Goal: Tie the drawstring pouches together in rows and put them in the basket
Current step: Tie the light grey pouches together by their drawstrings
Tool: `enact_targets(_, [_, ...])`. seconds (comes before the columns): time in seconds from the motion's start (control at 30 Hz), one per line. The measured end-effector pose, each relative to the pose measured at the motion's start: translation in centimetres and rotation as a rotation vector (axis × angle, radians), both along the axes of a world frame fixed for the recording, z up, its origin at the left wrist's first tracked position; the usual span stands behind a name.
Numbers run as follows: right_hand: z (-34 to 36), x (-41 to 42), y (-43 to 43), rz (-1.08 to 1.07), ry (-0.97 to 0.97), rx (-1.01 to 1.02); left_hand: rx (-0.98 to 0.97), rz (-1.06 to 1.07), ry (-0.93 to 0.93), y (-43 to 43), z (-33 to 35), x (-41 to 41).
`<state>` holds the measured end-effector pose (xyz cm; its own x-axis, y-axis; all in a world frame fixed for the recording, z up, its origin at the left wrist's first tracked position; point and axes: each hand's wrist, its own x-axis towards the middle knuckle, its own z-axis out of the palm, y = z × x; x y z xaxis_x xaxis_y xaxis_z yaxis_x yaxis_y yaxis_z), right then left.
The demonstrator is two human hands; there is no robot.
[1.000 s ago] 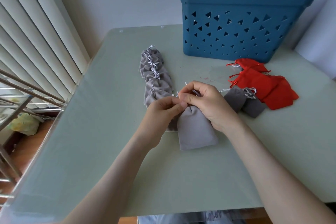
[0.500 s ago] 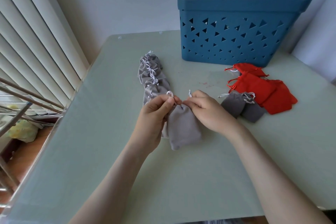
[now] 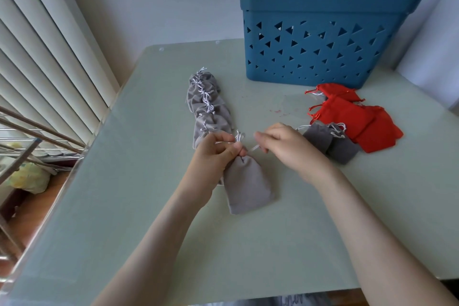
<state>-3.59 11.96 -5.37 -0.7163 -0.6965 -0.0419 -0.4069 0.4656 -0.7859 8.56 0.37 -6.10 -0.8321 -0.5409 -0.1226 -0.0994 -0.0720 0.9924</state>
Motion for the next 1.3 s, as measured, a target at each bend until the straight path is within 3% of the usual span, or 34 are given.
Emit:
enact_targets(0.1, [0.3,0.3,0.2,0.038,-0.299,-0.233,0.022,0.017,-0.011,-0.1,0.0,0.0])
enact_targets(0.2, [0.3,0.6,0.2,0.146,-0.376,-0.37,0.016,0.011,-0.017,-0.1,0.1,0.0])
enact_targets(0.33, [0.1,1.2,-0.2,0.327,-0.274,-0.331,-0.007,0.005,-0.055,-0.1,0.0,0.0])
enact_targets(0.57, [-0.6,1.6,-0.7,0.274,-0.027,-0.286,-0.074,-0.014,-0.036,0.0,-0.2,0.1])
enact_targets(0.93, [-1.4,2.0,-1.7,0.068,-0.002,-0.296,-0.194,-0.041,-0.036,0.4,-0.6,0.3])
enact_targets(1.07, [-1.2,2.4,-1.7,0.078,0.001,-0.31,-0.278,0.076,-0.048,0.2,-1.1,0.0])
enact_targets(1.3, [-1.4,2.2,-1.9,0.093,0.044,-0.323,-0.234,0.104,-0.072,0.1,-0.9,-0.3])
